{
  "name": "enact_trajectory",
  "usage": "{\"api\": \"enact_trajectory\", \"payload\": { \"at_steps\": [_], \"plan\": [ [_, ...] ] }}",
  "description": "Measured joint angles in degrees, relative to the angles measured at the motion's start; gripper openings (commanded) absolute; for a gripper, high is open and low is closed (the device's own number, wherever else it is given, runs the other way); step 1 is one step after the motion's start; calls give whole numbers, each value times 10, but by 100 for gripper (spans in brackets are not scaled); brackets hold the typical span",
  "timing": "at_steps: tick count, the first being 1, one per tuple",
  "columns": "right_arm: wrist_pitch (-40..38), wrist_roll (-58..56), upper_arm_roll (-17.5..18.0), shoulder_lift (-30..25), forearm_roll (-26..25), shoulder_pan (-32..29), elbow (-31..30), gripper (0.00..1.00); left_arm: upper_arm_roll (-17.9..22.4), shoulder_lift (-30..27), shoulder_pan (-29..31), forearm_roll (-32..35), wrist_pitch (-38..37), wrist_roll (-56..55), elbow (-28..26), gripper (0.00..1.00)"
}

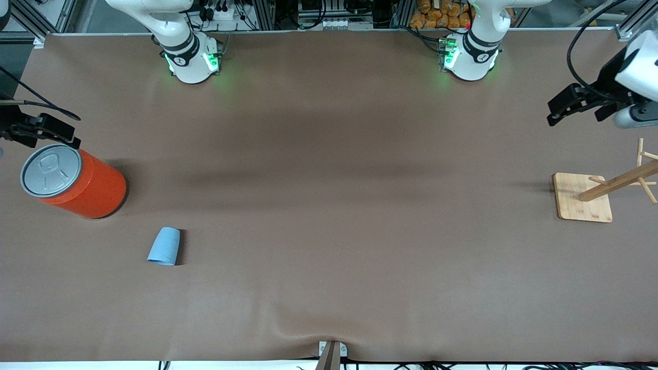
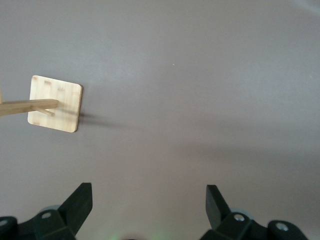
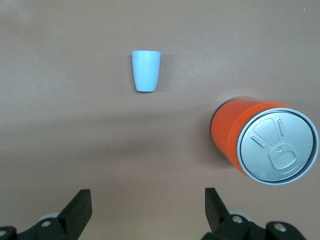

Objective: Flip cup
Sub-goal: 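Move the right gripper down toward the light blue cup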

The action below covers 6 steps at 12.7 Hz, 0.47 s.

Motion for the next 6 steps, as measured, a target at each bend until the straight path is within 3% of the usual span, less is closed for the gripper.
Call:
{"api": "enact_trajectory", "payload": {
  "at_steps": [6],
  "plan": [
    [0, 0, 0, 0, 0, 0, 0, 100, 4, 1, 9, 0, -7, 3, 1, 100]
  ]
}}
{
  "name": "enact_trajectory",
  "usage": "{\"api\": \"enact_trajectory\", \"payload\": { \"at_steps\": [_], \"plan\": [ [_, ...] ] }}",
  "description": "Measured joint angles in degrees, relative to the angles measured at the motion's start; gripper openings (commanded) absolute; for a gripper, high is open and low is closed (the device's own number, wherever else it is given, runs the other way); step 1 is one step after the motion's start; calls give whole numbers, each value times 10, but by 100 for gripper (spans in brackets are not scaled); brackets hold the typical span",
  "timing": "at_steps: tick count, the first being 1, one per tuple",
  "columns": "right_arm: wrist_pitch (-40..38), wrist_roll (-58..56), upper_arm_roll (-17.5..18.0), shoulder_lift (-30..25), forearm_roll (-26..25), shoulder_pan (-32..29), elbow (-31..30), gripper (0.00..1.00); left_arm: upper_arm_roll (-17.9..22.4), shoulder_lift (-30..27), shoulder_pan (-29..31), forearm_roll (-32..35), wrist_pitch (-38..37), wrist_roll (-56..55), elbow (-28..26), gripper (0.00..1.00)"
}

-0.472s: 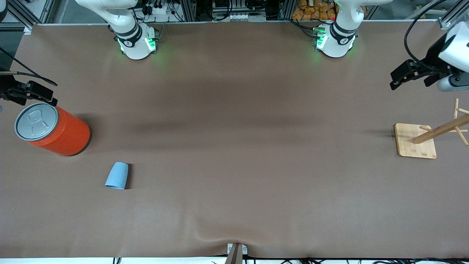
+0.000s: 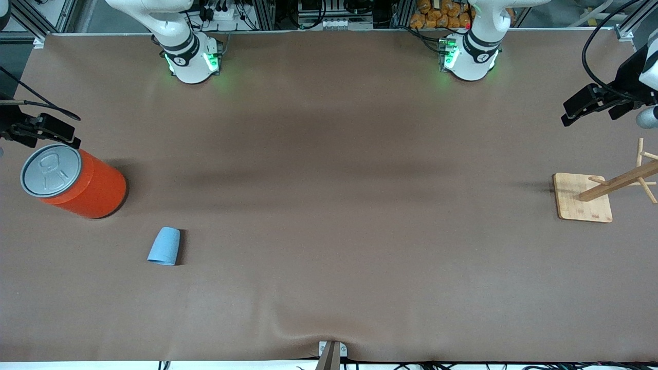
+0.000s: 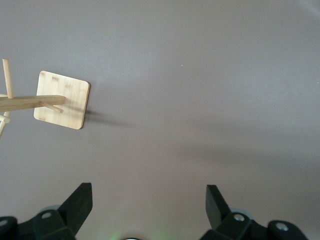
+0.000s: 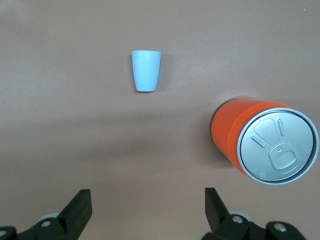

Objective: Flip cup
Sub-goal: 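Move the right gripper down toward the light blue cup, then grasp the lying blue cup with the right gripper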

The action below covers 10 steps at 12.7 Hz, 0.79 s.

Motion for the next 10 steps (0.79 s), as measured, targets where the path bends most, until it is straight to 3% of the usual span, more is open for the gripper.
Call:
{"api": "enact_trajectory", "payload": {
  "at_steps": [3, 10],
  "plan": [
    [-2, -1, 3, 27, 0, 2, -7, 100, -2, 5, -2, 0, -1, 2, 0, 100],
    [130, -2, 7, 219, 0, 29, -4, 100, -5, 12, -3, 0, -1, 3, -1, 100]
  ]
}}
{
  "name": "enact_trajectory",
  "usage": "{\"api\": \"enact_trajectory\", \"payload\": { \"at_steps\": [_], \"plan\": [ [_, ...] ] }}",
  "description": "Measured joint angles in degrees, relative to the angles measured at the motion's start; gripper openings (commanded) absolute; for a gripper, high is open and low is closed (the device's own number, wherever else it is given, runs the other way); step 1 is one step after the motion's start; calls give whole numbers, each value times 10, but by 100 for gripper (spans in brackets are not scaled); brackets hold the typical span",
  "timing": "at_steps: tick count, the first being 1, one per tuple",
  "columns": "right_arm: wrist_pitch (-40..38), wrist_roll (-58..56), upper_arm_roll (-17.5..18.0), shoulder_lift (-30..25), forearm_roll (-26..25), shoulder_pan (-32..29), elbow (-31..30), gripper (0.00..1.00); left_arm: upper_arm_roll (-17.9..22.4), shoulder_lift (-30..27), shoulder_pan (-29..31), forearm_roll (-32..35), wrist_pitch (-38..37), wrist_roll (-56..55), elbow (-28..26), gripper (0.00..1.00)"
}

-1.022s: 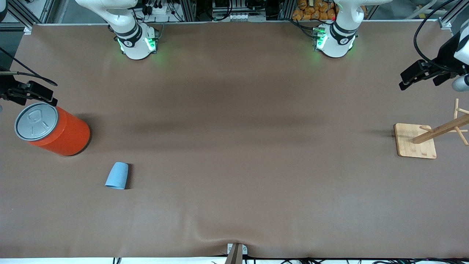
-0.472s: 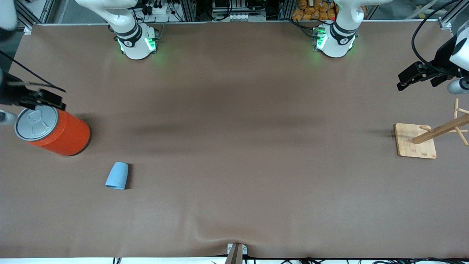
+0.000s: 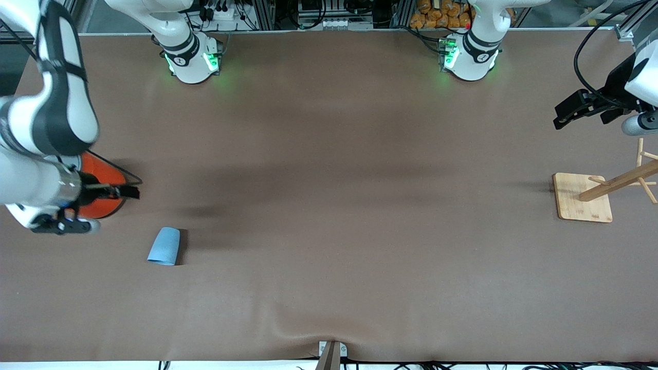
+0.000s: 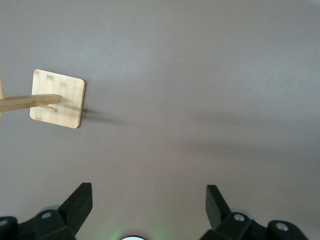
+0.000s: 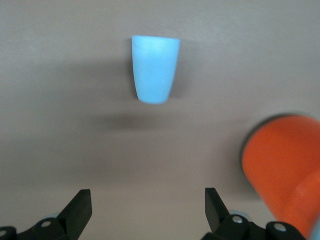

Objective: Flip cup
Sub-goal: 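Grasp the lying blue cup with the right gripper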

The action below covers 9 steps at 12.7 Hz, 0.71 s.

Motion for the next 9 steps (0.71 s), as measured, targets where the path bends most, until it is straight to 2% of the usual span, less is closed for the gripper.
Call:
{"api": "enact_trajectory", "payload": {
  "at_steps": [3, 9],
  "plan": [
    [102, 0, -1, 71, -1, 10, 1, 100, 0, 1, 0, 0, 0, 0, 1, 100],
    [227, -33, -5, 158, -1, -3, 2, 100, -1, 2, -1, 0, 3, 0, 4, 100]
  ]
}}
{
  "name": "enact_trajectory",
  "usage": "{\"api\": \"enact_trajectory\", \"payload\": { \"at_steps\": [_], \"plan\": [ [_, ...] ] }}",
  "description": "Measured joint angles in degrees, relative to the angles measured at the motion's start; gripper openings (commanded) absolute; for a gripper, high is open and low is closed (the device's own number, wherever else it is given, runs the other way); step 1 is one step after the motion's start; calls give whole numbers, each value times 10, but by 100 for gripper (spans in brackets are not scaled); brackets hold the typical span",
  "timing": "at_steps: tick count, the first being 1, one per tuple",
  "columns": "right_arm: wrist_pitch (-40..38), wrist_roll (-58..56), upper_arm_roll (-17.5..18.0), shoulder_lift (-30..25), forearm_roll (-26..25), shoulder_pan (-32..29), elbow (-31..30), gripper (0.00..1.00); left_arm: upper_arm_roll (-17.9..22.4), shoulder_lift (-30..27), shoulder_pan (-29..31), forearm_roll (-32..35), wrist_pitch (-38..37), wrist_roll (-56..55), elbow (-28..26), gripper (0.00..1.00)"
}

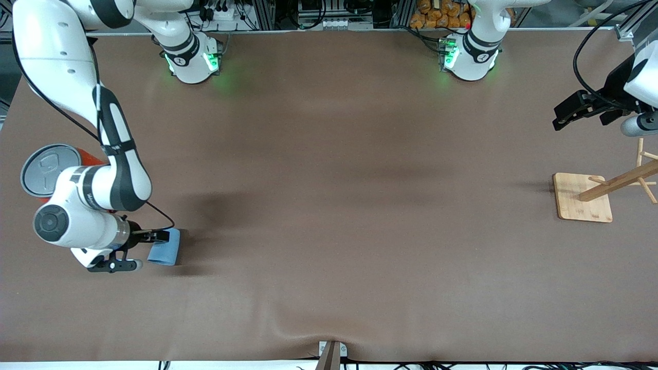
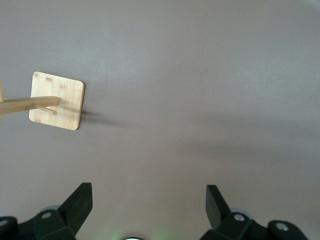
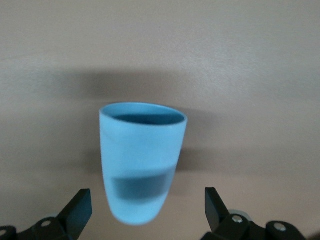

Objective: Flip cup
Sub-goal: 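Grasp the lying blue cup with the right gripper, then lift the cup with the right gripper while the left gripper approaches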

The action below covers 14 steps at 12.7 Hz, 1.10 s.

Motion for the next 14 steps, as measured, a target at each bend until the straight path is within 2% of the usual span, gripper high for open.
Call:
{"api": "enact_trajectory", "payload": {
  "at_steps": [9, 14],
  "plan": [
    [76, 0, 1, 16, 0, 4, -10, 100, -7, 14, -4, 0, 32, 0, -1, 100],
    [139, 0, 1, 20, 0, 5, -33, 100, -29, 35, -8, -13, 42, 0, -2, 100]
  ]
}}
